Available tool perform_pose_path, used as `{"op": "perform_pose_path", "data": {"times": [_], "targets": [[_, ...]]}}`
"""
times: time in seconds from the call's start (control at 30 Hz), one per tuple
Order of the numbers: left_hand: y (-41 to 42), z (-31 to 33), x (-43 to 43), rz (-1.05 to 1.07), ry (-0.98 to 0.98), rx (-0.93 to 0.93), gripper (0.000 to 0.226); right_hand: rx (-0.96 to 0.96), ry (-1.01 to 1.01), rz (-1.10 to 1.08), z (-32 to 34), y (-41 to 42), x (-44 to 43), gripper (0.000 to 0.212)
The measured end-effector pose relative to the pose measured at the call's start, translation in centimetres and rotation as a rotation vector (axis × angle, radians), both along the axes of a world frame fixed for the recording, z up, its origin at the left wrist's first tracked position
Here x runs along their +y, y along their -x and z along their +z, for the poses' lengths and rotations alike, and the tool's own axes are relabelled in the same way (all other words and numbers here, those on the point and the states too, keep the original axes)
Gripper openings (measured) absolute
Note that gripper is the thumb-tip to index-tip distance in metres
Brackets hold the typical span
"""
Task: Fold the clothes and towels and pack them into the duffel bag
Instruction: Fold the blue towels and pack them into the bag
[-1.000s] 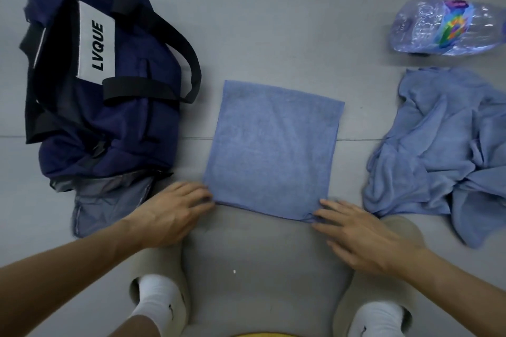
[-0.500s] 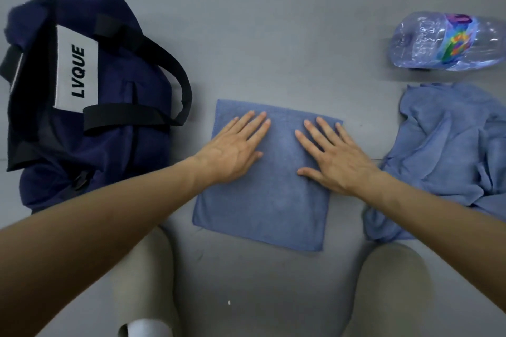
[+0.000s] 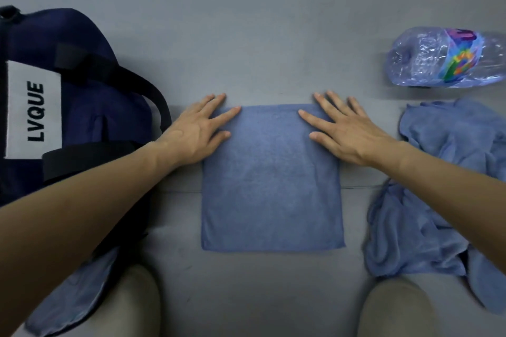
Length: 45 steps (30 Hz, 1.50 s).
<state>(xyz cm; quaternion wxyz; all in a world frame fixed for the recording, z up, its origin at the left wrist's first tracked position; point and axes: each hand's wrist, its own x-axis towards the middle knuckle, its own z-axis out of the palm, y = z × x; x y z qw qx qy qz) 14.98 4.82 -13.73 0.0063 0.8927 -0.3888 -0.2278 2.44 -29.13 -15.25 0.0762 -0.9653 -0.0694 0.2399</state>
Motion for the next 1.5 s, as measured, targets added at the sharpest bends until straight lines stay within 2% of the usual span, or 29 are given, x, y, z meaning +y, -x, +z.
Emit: {"op": "perform_pose_path", "data": {"times": [0.1,0.23,0.33,0.47,0.6,0.77,0.87,1.03,1.17,1.27,1.33,1.43,1.5], "targets": [[0.4,0.3,0.9,0.084,0.166,0.046,0.051,0.006,-0.046,-0.021,0.0,0.6,-0.8,0.063],[1.0,0.3,2.4,0.110,0.182,-0.032,0.047,0.010,-0.066,-0.063,0.5,1.5,-1.7,0.067],[0.6,0.4,2.6,0.180,0.198,-0.065,0.047,-0.063,-0.106,-0.150,0.8,1.6,-1.9,0.067],[0.5,0.3,1.5,0.170,0.206,-0.077,0.032,-0.186,-0.157,-0.221,0.5,1.0,-1.6,0.052],[0.5,0.5,0.0,0.358,0.267,-0.029,0.025,-0.286,-0.238,-0.403,0.2,-0.1,-0.9,0.025],[-0.2,0.9,-1.0,0.449,0.283,-0.042,0.029,-0.229,-0.308,-0.540,0.0,-1.7,-0.5,0.031],[-1.2,1.6,-0.7,0.484,0.271,-0.106,0.026,-0.300,-0.307,-0.544,1.1,-2.7,-1.0,0.020],[-2.6,4.4,-1.0,0.600,0.446,-0.173,0.018,-0.481,-0.385,-0.620,5.5,-4.2,-1.4,0.017],[-0.2,6.7,-0.1,0.573,0.572,-0.156,0.015,-0.535,-0.410,-0.539,7.7,-1.8,-1.6,0.016],[2.9,6.5,1.9,0.444,0.490,-0.168,0.011,-0.518,-0.360,-0.394,7.2,2.5,-1.2,0.014],[5.0,5.5,3.6,0.332,0.437,-0.149,0.012,-0.485,-0.321,-0.237,6.2,5.4,-0.5,0.023],[7.5,4.3,5.5,0.258,0.380,0.006,0.027,-0.411,-0.297,-0.012,4.5,9.2,0.9,0.030],[8.8,3.7,6.3,0.207,0.315,0.077,0.027,-0.373,-0.278,0.082,3.2,11.4,1.9,0.029]]}}
